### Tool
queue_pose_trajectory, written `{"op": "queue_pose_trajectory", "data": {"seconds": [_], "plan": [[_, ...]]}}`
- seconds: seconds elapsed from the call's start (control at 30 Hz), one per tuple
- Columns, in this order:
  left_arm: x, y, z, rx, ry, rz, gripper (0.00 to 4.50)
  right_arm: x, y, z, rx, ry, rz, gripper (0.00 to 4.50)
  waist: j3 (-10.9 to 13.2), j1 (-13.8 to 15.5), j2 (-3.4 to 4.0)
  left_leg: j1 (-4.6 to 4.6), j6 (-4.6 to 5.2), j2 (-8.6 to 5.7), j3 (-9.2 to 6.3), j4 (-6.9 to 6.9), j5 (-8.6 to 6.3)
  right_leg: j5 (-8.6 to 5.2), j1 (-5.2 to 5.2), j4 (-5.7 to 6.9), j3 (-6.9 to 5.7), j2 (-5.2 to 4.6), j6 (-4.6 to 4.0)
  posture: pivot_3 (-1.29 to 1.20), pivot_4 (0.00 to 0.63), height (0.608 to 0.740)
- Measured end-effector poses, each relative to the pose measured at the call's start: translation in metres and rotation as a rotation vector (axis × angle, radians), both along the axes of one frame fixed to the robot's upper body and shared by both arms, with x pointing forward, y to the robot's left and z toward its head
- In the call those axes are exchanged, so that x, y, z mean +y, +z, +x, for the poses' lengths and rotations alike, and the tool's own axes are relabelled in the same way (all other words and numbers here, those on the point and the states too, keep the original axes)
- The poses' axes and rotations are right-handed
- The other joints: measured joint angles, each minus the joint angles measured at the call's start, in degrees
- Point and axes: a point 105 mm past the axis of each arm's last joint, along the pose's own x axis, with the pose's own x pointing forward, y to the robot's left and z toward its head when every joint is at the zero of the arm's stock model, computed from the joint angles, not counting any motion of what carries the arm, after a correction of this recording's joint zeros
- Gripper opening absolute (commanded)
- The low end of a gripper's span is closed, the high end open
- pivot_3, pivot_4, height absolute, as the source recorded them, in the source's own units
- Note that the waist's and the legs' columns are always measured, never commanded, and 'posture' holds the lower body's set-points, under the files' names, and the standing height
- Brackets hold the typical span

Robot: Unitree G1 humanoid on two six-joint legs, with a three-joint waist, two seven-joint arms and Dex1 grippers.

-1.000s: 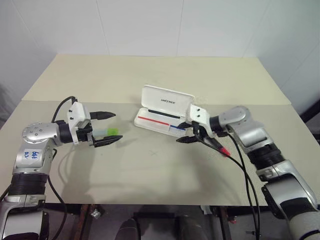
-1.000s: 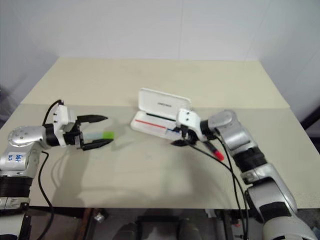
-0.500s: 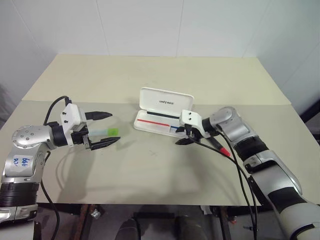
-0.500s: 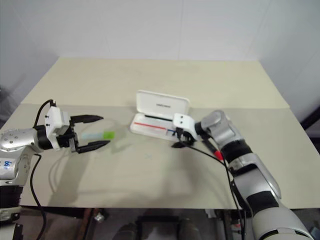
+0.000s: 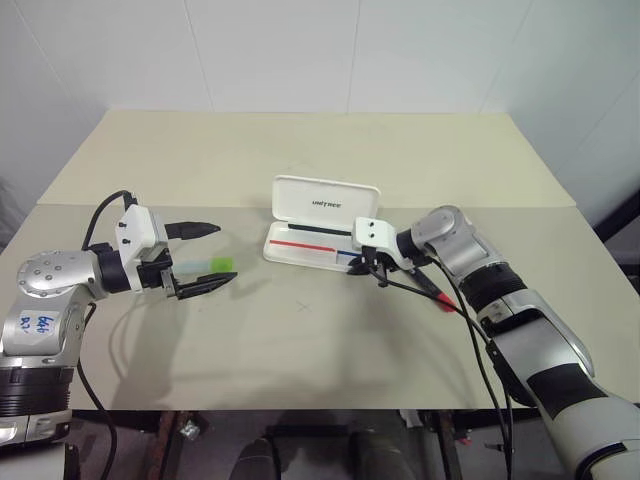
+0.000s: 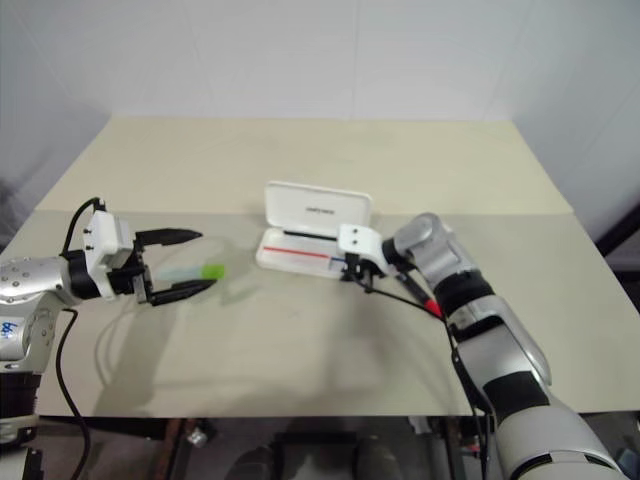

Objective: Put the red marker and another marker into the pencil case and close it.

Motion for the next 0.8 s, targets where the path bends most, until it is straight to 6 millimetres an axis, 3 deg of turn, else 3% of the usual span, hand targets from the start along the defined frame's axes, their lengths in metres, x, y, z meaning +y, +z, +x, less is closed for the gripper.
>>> {"op": "queue_pose_trajectory", "data": {"seconds": [0.17,0.23,0.53,0.8], "plan": [[-0.001,0.003,0.001,-0.011,-0.004,-0.001,4.50,-0.005,0.010,-0.007,-0.018,0.042,-0.021,0.06,0.0,0.1,0.02,-0.04,-0.02,0.00,0.00,-0.02,-0.03,-0.01,-0.03,-0.05,0.00,0.00,0.01,0.00,0.150,0.740],[-0.002,0.004,0.002,-0.015,-0.006,-0.003,4.50,-0.008,0.013,-0.019,-0.031,0.075,-0.010,0.06,0.0,0.3,0.02,-0.07,-0.04,0.00,-0.01,-0.05,-0.06,-0.04,-0.03,-0.07,0.00,0.01,0.04,0.00,0.150,0.740],[-0.006,0.001,0.004,-0.009,-0.023,-0.006,4.50,-0.016,-0.005,-0.065,-0.040,0.158,-0.052,0.06,0.0,0.2,0.01,-0.03,-0.06,0.00,0.00,0.00,-0.08,-0.07,-0.02,-0.03,0.01,0.02,0.04,0.00,0.150,0.740],[-0.009,0.001,0.008,0.001,-0.038,-0.015,4.50,-0.030,-0.015,-0.083,-0.044,0.165,-0.085,0.06,0.0,0.5,-0.01,-0.03,-0.05,-0.01,0.01,0.04,-0.08,-0.08,-0.01,-0.06,0.02,0.01,0.04,0.00,0.150,0.740]]}}
